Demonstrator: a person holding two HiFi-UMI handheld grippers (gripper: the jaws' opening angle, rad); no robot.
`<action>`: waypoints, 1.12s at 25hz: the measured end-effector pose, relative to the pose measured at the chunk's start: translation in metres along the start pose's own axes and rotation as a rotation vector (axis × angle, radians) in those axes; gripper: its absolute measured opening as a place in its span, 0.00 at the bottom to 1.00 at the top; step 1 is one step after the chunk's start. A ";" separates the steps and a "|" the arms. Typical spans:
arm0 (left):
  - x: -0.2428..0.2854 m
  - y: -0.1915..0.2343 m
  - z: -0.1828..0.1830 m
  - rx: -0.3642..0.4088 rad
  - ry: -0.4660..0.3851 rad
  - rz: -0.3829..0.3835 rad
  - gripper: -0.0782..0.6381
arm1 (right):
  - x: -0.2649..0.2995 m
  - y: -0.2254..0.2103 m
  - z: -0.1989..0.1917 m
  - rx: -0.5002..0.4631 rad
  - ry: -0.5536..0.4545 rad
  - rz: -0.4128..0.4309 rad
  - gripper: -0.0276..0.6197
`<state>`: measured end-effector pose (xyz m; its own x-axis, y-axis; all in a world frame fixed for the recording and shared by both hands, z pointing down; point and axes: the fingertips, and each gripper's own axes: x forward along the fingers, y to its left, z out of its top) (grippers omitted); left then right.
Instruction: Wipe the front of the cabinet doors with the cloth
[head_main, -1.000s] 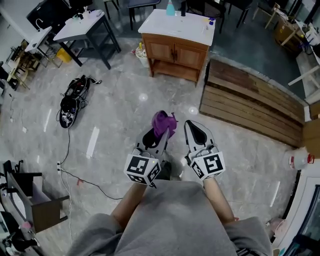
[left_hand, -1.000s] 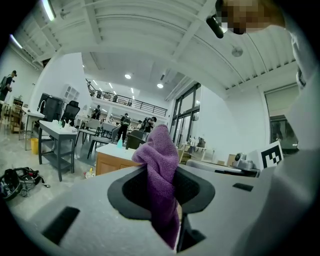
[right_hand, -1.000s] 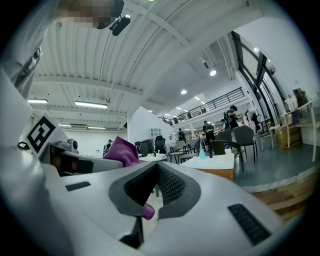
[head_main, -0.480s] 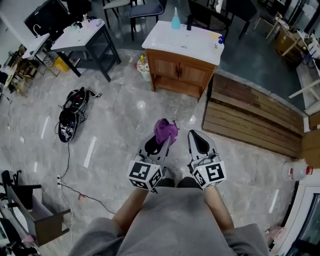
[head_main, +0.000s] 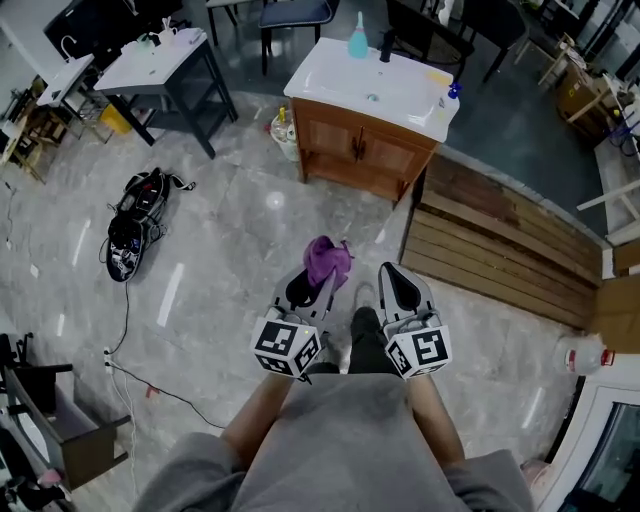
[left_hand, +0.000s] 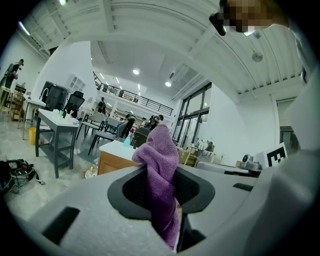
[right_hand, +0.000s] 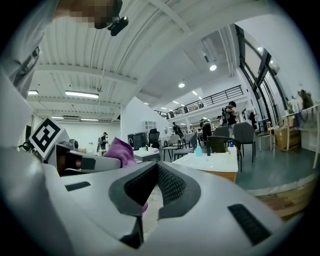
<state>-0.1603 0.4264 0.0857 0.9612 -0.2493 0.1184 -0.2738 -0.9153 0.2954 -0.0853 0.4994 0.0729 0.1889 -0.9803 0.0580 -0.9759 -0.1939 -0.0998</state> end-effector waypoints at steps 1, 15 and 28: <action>0.007 0.005 0.000 -0.002 0.000 0.008 0.25 | 0.008 -0.006 -0.003 0.003 0.005 0.003 0.06; 0.144 0.079 0.018 -0.025 -0.034 0.159 0.25 | 0.149 -0.106 -0.006 -0.003 0.052 0.156 0.06; 0.203 0.149 0.030 0.014 -0.026 0.291 0.25 | 0.248 -0.138 -0.024 0.026 0.119 0.293 0.06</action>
<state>-0.0046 0.2301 0.1257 0.8430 -0.5097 0.1721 -0.5377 -0.8083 0.2400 0.0932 0.2837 0.1250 -0.1159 -0.9835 0.1386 -0.9835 0.0941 -0.1546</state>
